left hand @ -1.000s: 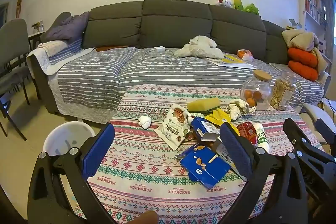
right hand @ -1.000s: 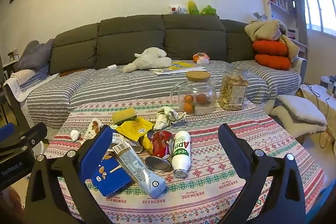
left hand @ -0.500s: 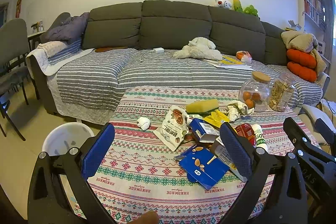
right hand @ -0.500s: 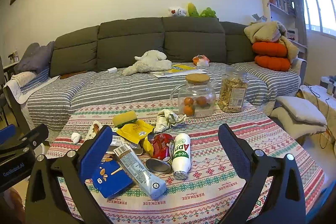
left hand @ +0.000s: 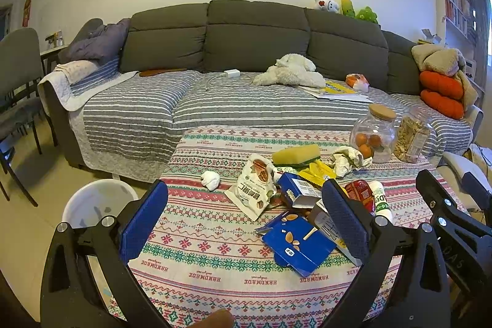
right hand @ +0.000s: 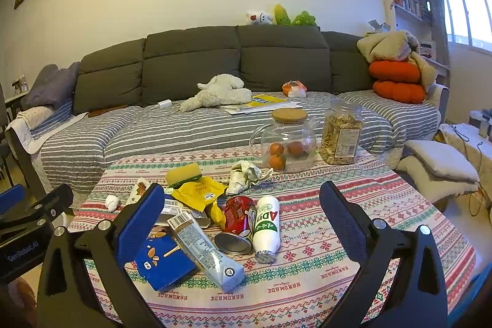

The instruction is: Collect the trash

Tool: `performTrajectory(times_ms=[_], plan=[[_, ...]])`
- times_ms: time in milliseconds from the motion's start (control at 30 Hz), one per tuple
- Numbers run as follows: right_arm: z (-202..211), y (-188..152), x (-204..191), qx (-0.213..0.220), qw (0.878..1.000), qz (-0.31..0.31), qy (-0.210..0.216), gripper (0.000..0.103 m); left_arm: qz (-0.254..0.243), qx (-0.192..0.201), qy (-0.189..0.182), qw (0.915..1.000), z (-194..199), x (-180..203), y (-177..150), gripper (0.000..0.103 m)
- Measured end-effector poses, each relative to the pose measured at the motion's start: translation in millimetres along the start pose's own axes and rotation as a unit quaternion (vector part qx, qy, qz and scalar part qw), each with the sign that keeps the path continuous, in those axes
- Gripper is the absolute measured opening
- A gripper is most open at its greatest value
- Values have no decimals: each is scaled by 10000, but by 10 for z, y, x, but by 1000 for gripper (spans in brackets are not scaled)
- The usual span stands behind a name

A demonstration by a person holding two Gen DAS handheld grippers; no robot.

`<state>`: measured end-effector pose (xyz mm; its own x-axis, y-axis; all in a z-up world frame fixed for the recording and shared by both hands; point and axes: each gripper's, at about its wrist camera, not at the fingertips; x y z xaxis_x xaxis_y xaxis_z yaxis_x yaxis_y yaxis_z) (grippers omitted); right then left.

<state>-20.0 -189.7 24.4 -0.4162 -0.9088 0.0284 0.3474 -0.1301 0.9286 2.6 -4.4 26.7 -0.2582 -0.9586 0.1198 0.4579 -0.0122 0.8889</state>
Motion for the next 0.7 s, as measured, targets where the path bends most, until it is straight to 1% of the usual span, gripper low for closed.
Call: performTrajectory(times_ms=[667, 700], plan=[[-20, -37, 32, -199, 9998, -40, 14, 98, 24, -45, 39, 10000, -20, -66, -31, 96], [-14, -43, 33, -164, 9999, -27, 8, 98, 30, -52, 40, 10000, -20, -73, -37, 96]])
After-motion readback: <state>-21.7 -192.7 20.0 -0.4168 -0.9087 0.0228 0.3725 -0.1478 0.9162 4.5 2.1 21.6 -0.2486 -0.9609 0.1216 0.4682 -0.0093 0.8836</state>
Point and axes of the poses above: each gripper's, at about its wrist camera, not at the fingertips, and z roughly against the way its jaws point, x to its right, y to its top, and after that the axes turned 12 degrees about -y, right-handed
